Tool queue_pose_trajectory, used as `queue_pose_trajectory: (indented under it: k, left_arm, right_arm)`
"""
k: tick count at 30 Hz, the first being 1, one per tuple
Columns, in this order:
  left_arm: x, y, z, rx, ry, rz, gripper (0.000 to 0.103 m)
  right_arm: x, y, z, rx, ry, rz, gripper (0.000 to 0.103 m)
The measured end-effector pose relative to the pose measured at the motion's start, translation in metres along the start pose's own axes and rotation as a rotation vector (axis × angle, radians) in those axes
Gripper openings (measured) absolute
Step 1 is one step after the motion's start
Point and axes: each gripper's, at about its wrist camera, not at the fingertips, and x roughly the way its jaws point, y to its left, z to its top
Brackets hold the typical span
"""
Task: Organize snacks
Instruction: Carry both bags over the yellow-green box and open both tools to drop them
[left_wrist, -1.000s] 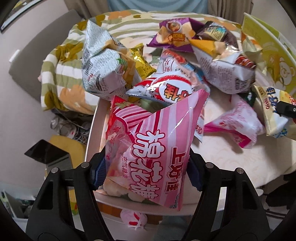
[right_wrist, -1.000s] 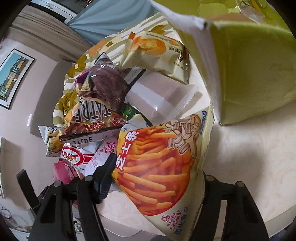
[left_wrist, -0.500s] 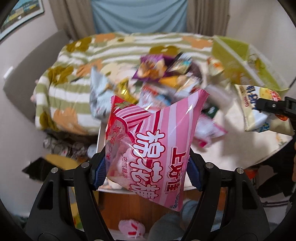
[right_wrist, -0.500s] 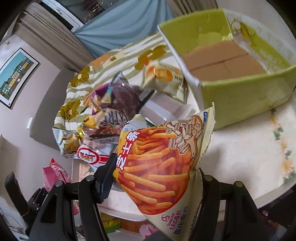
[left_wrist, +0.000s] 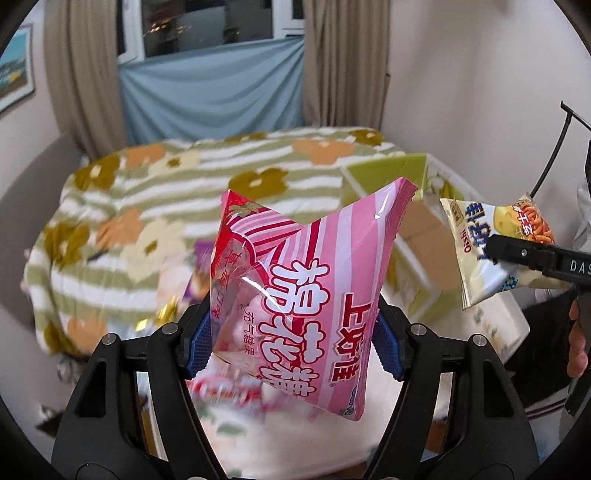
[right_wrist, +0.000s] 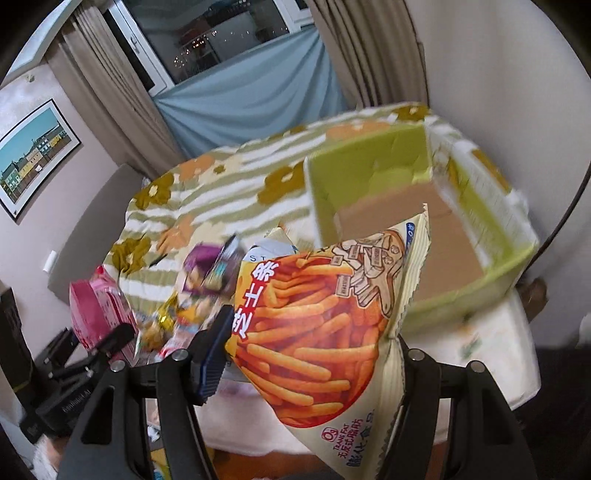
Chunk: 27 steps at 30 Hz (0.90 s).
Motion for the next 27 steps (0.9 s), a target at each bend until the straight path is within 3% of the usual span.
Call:
queue_pose_trajectory:
  k: [7,13,19,20,22,23,27]
  left_arm:
    - [0.064,-0.065,0.085,-0.008,-0.012,-0.027,0.069]
    - [0.156,-0.129,0.148,-0.004,0.067,-0.04,0.069]
    - [0.233,-0.169,0.162,0.004,0.187,-0.035,0.071]
    - [0.245,-0.173,0.163,0.001,0.206,-0.033,0.074]
    - [0.262,-0.179,0.162,0.009,0.228,-0.029,0.095]
    - [0.27,-0.182,0.163,0.017,0.233,-0.014,0.099]
    - [0.285,-0.177,0.149,0.014,0.281,-0.006,0.102]
  right_arm:
    - [0.02,-0.055,0.066,-0.015,-0.014,-0.014,0.062]
    - [0.045,-0.111,0.118,-0.054,0.003,-0.039,0.062]
    - [0.074,-0.15,0.143,-0.078,0.057,-0.056,0.062]
    - [0.08,-0.155,0.145,-0.083,0.069,-0.054,0.062]
    - [0.09,-0.164,0.148,-0.081,0.093,-0.05,0.062]
    - [0.093,-0.168,0.147,-0.078,0.1,-0.048,0.062]
    - [0.102,-0.18,0.146,-0.068,0.123,-0.053,0.062]
